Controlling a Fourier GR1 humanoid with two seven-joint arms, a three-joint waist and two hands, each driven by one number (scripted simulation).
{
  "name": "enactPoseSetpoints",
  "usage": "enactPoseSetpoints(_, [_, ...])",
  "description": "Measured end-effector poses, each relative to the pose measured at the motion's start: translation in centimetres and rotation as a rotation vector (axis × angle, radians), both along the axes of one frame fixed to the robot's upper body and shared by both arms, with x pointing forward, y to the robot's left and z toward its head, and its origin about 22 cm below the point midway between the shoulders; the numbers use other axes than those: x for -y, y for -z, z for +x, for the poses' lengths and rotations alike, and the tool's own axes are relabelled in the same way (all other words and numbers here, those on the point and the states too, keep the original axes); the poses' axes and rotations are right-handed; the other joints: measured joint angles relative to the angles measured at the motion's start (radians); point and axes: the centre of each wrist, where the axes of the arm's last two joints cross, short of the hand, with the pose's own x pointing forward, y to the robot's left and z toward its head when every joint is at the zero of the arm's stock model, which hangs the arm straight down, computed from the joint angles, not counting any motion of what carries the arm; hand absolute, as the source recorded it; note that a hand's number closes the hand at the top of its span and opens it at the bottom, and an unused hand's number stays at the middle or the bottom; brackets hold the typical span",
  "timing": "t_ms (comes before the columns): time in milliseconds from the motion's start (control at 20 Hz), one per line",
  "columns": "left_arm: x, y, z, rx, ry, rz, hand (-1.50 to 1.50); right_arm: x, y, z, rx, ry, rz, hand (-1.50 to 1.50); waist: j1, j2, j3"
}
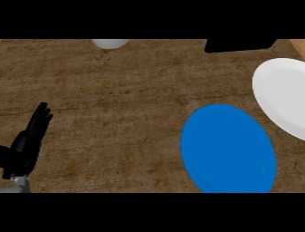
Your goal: Pick the tomato from the plate and place it in the plate
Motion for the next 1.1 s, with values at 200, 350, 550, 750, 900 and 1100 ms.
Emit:
enactPoseSetpoints(200, [0.4, 0.0, -0.1, 0.000, 0.022, -0.001, 0.00, 5.7, -2.4, -3.7, 0.106, 0.001, 0.000, 1.50, 0.026, 0.001, -0.002])
enactPoseSetpoints(350, [0.8, -0.1, 0.2, 0.002, 0.043, 0.002, 0.00, 8.9, -4.3, -6.3, 0.194, -0.012, -0.007, 1.50, 0.044, 0.003, -0.003])
enactPoseSetpoints(550, [1.1, -0.6, 0.8, 0.003, 0.069, -0.002, 0.00, 11.6, -6.0, -8.5, 0.338, -0.015, -0.017, 1.50, 0.067, 0.004, -0.005])
enactPoseSetpoints(750, [1.8, -0.2, 1.2, 0.007, 0.083, -0.001, 0.00, 13.2, -8.1, -9.0, 0.455, -0.023, -0.028, 1.50, 0.081, 0.006, -0.007])
enactPoseSetpoints(900, [2.1, -0.1, 1.8, 0.003, 0.090, 0.005, 0.00, 13.7, -8.6, -8.4, 0.490, -0.035, -0.006, 1.50, 0.088, 0.007, -0.008])
enactPoseSetpoints(1100, [2.6, -0.3, 1.5, 0.004, 0.100, 0.008, 0.00, 13.7, -9.5, -6.5, 0.505, -0.054, 0.010, 1.50, 0.096, 0.008, -0.009])
